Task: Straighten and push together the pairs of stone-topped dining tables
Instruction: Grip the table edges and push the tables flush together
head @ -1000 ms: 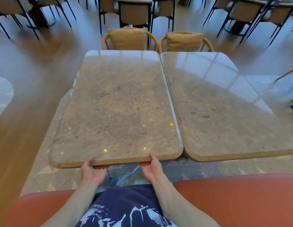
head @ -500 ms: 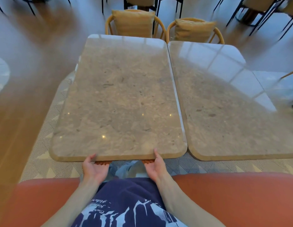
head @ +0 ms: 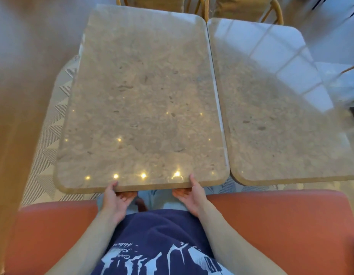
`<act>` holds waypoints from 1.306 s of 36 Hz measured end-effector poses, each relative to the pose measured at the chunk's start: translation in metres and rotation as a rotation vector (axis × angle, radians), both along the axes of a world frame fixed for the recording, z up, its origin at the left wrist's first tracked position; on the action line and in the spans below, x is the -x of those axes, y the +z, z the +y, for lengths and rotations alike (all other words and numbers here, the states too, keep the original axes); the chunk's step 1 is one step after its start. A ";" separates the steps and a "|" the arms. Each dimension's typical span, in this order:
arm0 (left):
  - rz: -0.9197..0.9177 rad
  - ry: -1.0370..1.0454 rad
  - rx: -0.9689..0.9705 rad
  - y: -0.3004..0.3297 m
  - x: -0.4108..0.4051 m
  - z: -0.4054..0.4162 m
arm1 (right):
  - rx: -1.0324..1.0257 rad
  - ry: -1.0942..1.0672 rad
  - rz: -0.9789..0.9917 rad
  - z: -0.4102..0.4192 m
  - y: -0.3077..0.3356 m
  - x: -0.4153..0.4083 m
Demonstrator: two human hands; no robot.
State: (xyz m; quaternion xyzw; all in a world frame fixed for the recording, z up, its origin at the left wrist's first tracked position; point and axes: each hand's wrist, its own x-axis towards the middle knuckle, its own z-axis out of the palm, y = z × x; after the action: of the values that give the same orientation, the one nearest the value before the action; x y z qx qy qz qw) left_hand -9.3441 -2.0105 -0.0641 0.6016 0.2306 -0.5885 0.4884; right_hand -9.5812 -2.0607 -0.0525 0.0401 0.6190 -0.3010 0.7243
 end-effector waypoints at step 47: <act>-0.527 -0.574 0.407 0.081 -0.163 -0.244 | 0.636 0.370 0.371 -0.203 0.072 -0.271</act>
State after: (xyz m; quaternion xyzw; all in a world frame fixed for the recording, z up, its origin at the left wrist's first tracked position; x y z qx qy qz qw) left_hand -9.1809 -2.2550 0.0164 0.6623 -0.1990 -0.5604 0.4557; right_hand -9.3098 -2.2632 0.0200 -0.3526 0.6120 -0.3443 0.6185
